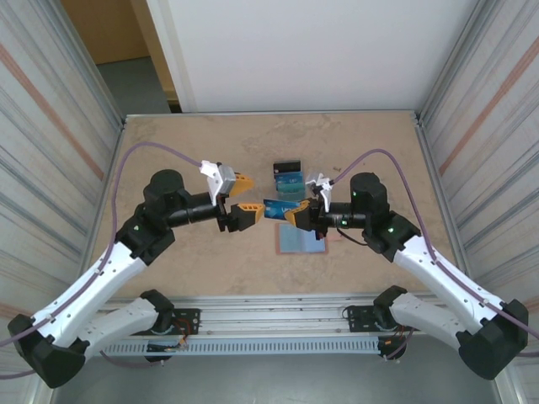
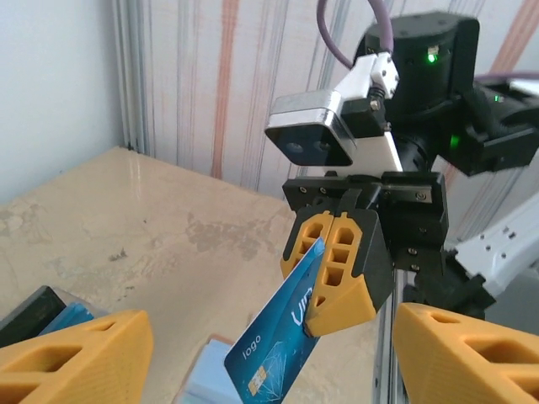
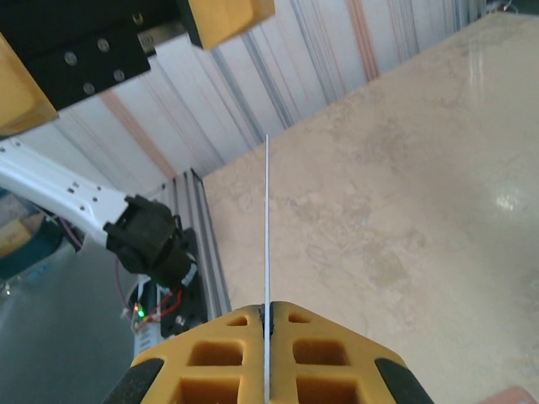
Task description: Take the credit cards out of the card holder
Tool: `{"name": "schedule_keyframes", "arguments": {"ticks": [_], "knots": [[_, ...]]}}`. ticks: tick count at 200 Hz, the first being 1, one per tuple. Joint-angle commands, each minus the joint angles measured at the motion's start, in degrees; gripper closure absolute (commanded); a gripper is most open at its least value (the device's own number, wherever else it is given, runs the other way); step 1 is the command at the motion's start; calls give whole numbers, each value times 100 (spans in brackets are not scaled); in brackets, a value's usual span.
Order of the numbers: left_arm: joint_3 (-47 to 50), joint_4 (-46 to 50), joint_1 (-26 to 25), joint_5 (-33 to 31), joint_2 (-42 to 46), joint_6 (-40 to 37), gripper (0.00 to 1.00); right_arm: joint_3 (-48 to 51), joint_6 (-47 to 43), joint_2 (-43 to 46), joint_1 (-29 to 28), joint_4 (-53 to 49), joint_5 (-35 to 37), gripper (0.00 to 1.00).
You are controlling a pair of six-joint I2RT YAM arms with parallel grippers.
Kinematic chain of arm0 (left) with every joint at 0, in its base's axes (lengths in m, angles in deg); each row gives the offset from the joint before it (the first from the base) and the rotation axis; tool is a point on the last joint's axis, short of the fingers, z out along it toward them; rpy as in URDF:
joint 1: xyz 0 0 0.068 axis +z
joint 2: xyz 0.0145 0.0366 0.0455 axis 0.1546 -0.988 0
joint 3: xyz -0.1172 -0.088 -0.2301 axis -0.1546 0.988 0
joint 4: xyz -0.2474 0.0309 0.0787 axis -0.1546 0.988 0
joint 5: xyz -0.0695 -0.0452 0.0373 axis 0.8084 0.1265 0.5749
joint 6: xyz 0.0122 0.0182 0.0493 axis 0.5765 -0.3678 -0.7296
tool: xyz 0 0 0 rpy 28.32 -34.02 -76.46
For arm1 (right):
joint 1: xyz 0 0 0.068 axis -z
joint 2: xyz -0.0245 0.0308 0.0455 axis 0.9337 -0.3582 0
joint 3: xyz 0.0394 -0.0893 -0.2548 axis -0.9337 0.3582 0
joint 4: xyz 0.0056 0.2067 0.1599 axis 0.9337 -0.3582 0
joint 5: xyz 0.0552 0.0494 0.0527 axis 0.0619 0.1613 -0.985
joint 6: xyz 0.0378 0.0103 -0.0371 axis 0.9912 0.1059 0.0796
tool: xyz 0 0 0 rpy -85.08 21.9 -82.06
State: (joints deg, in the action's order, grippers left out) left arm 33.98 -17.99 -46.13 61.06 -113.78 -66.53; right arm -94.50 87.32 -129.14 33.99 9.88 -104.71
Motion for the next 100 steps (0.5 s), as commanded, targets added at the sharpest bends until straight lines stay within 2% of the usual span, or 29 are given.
{"name": "schedule_keyframes", "arguments": {"ticks": [1,32,56,100], "knots": [[-339,969,-26,241,-352,-853,24,-270,-464,-104,-74,-611,-201,100],[-715,1489,-306,327,-850,-1404,29,-424,-637,-208,-135,-809,-332,100],[-997,1874,-546,412,-1211,-1793,37,-535,-766,-479,-157,-942,-438,100],[-1118,1981,-618,469,-1543,-1939,52,-602,-889,-580,-167,-1053,-567,100]]}}
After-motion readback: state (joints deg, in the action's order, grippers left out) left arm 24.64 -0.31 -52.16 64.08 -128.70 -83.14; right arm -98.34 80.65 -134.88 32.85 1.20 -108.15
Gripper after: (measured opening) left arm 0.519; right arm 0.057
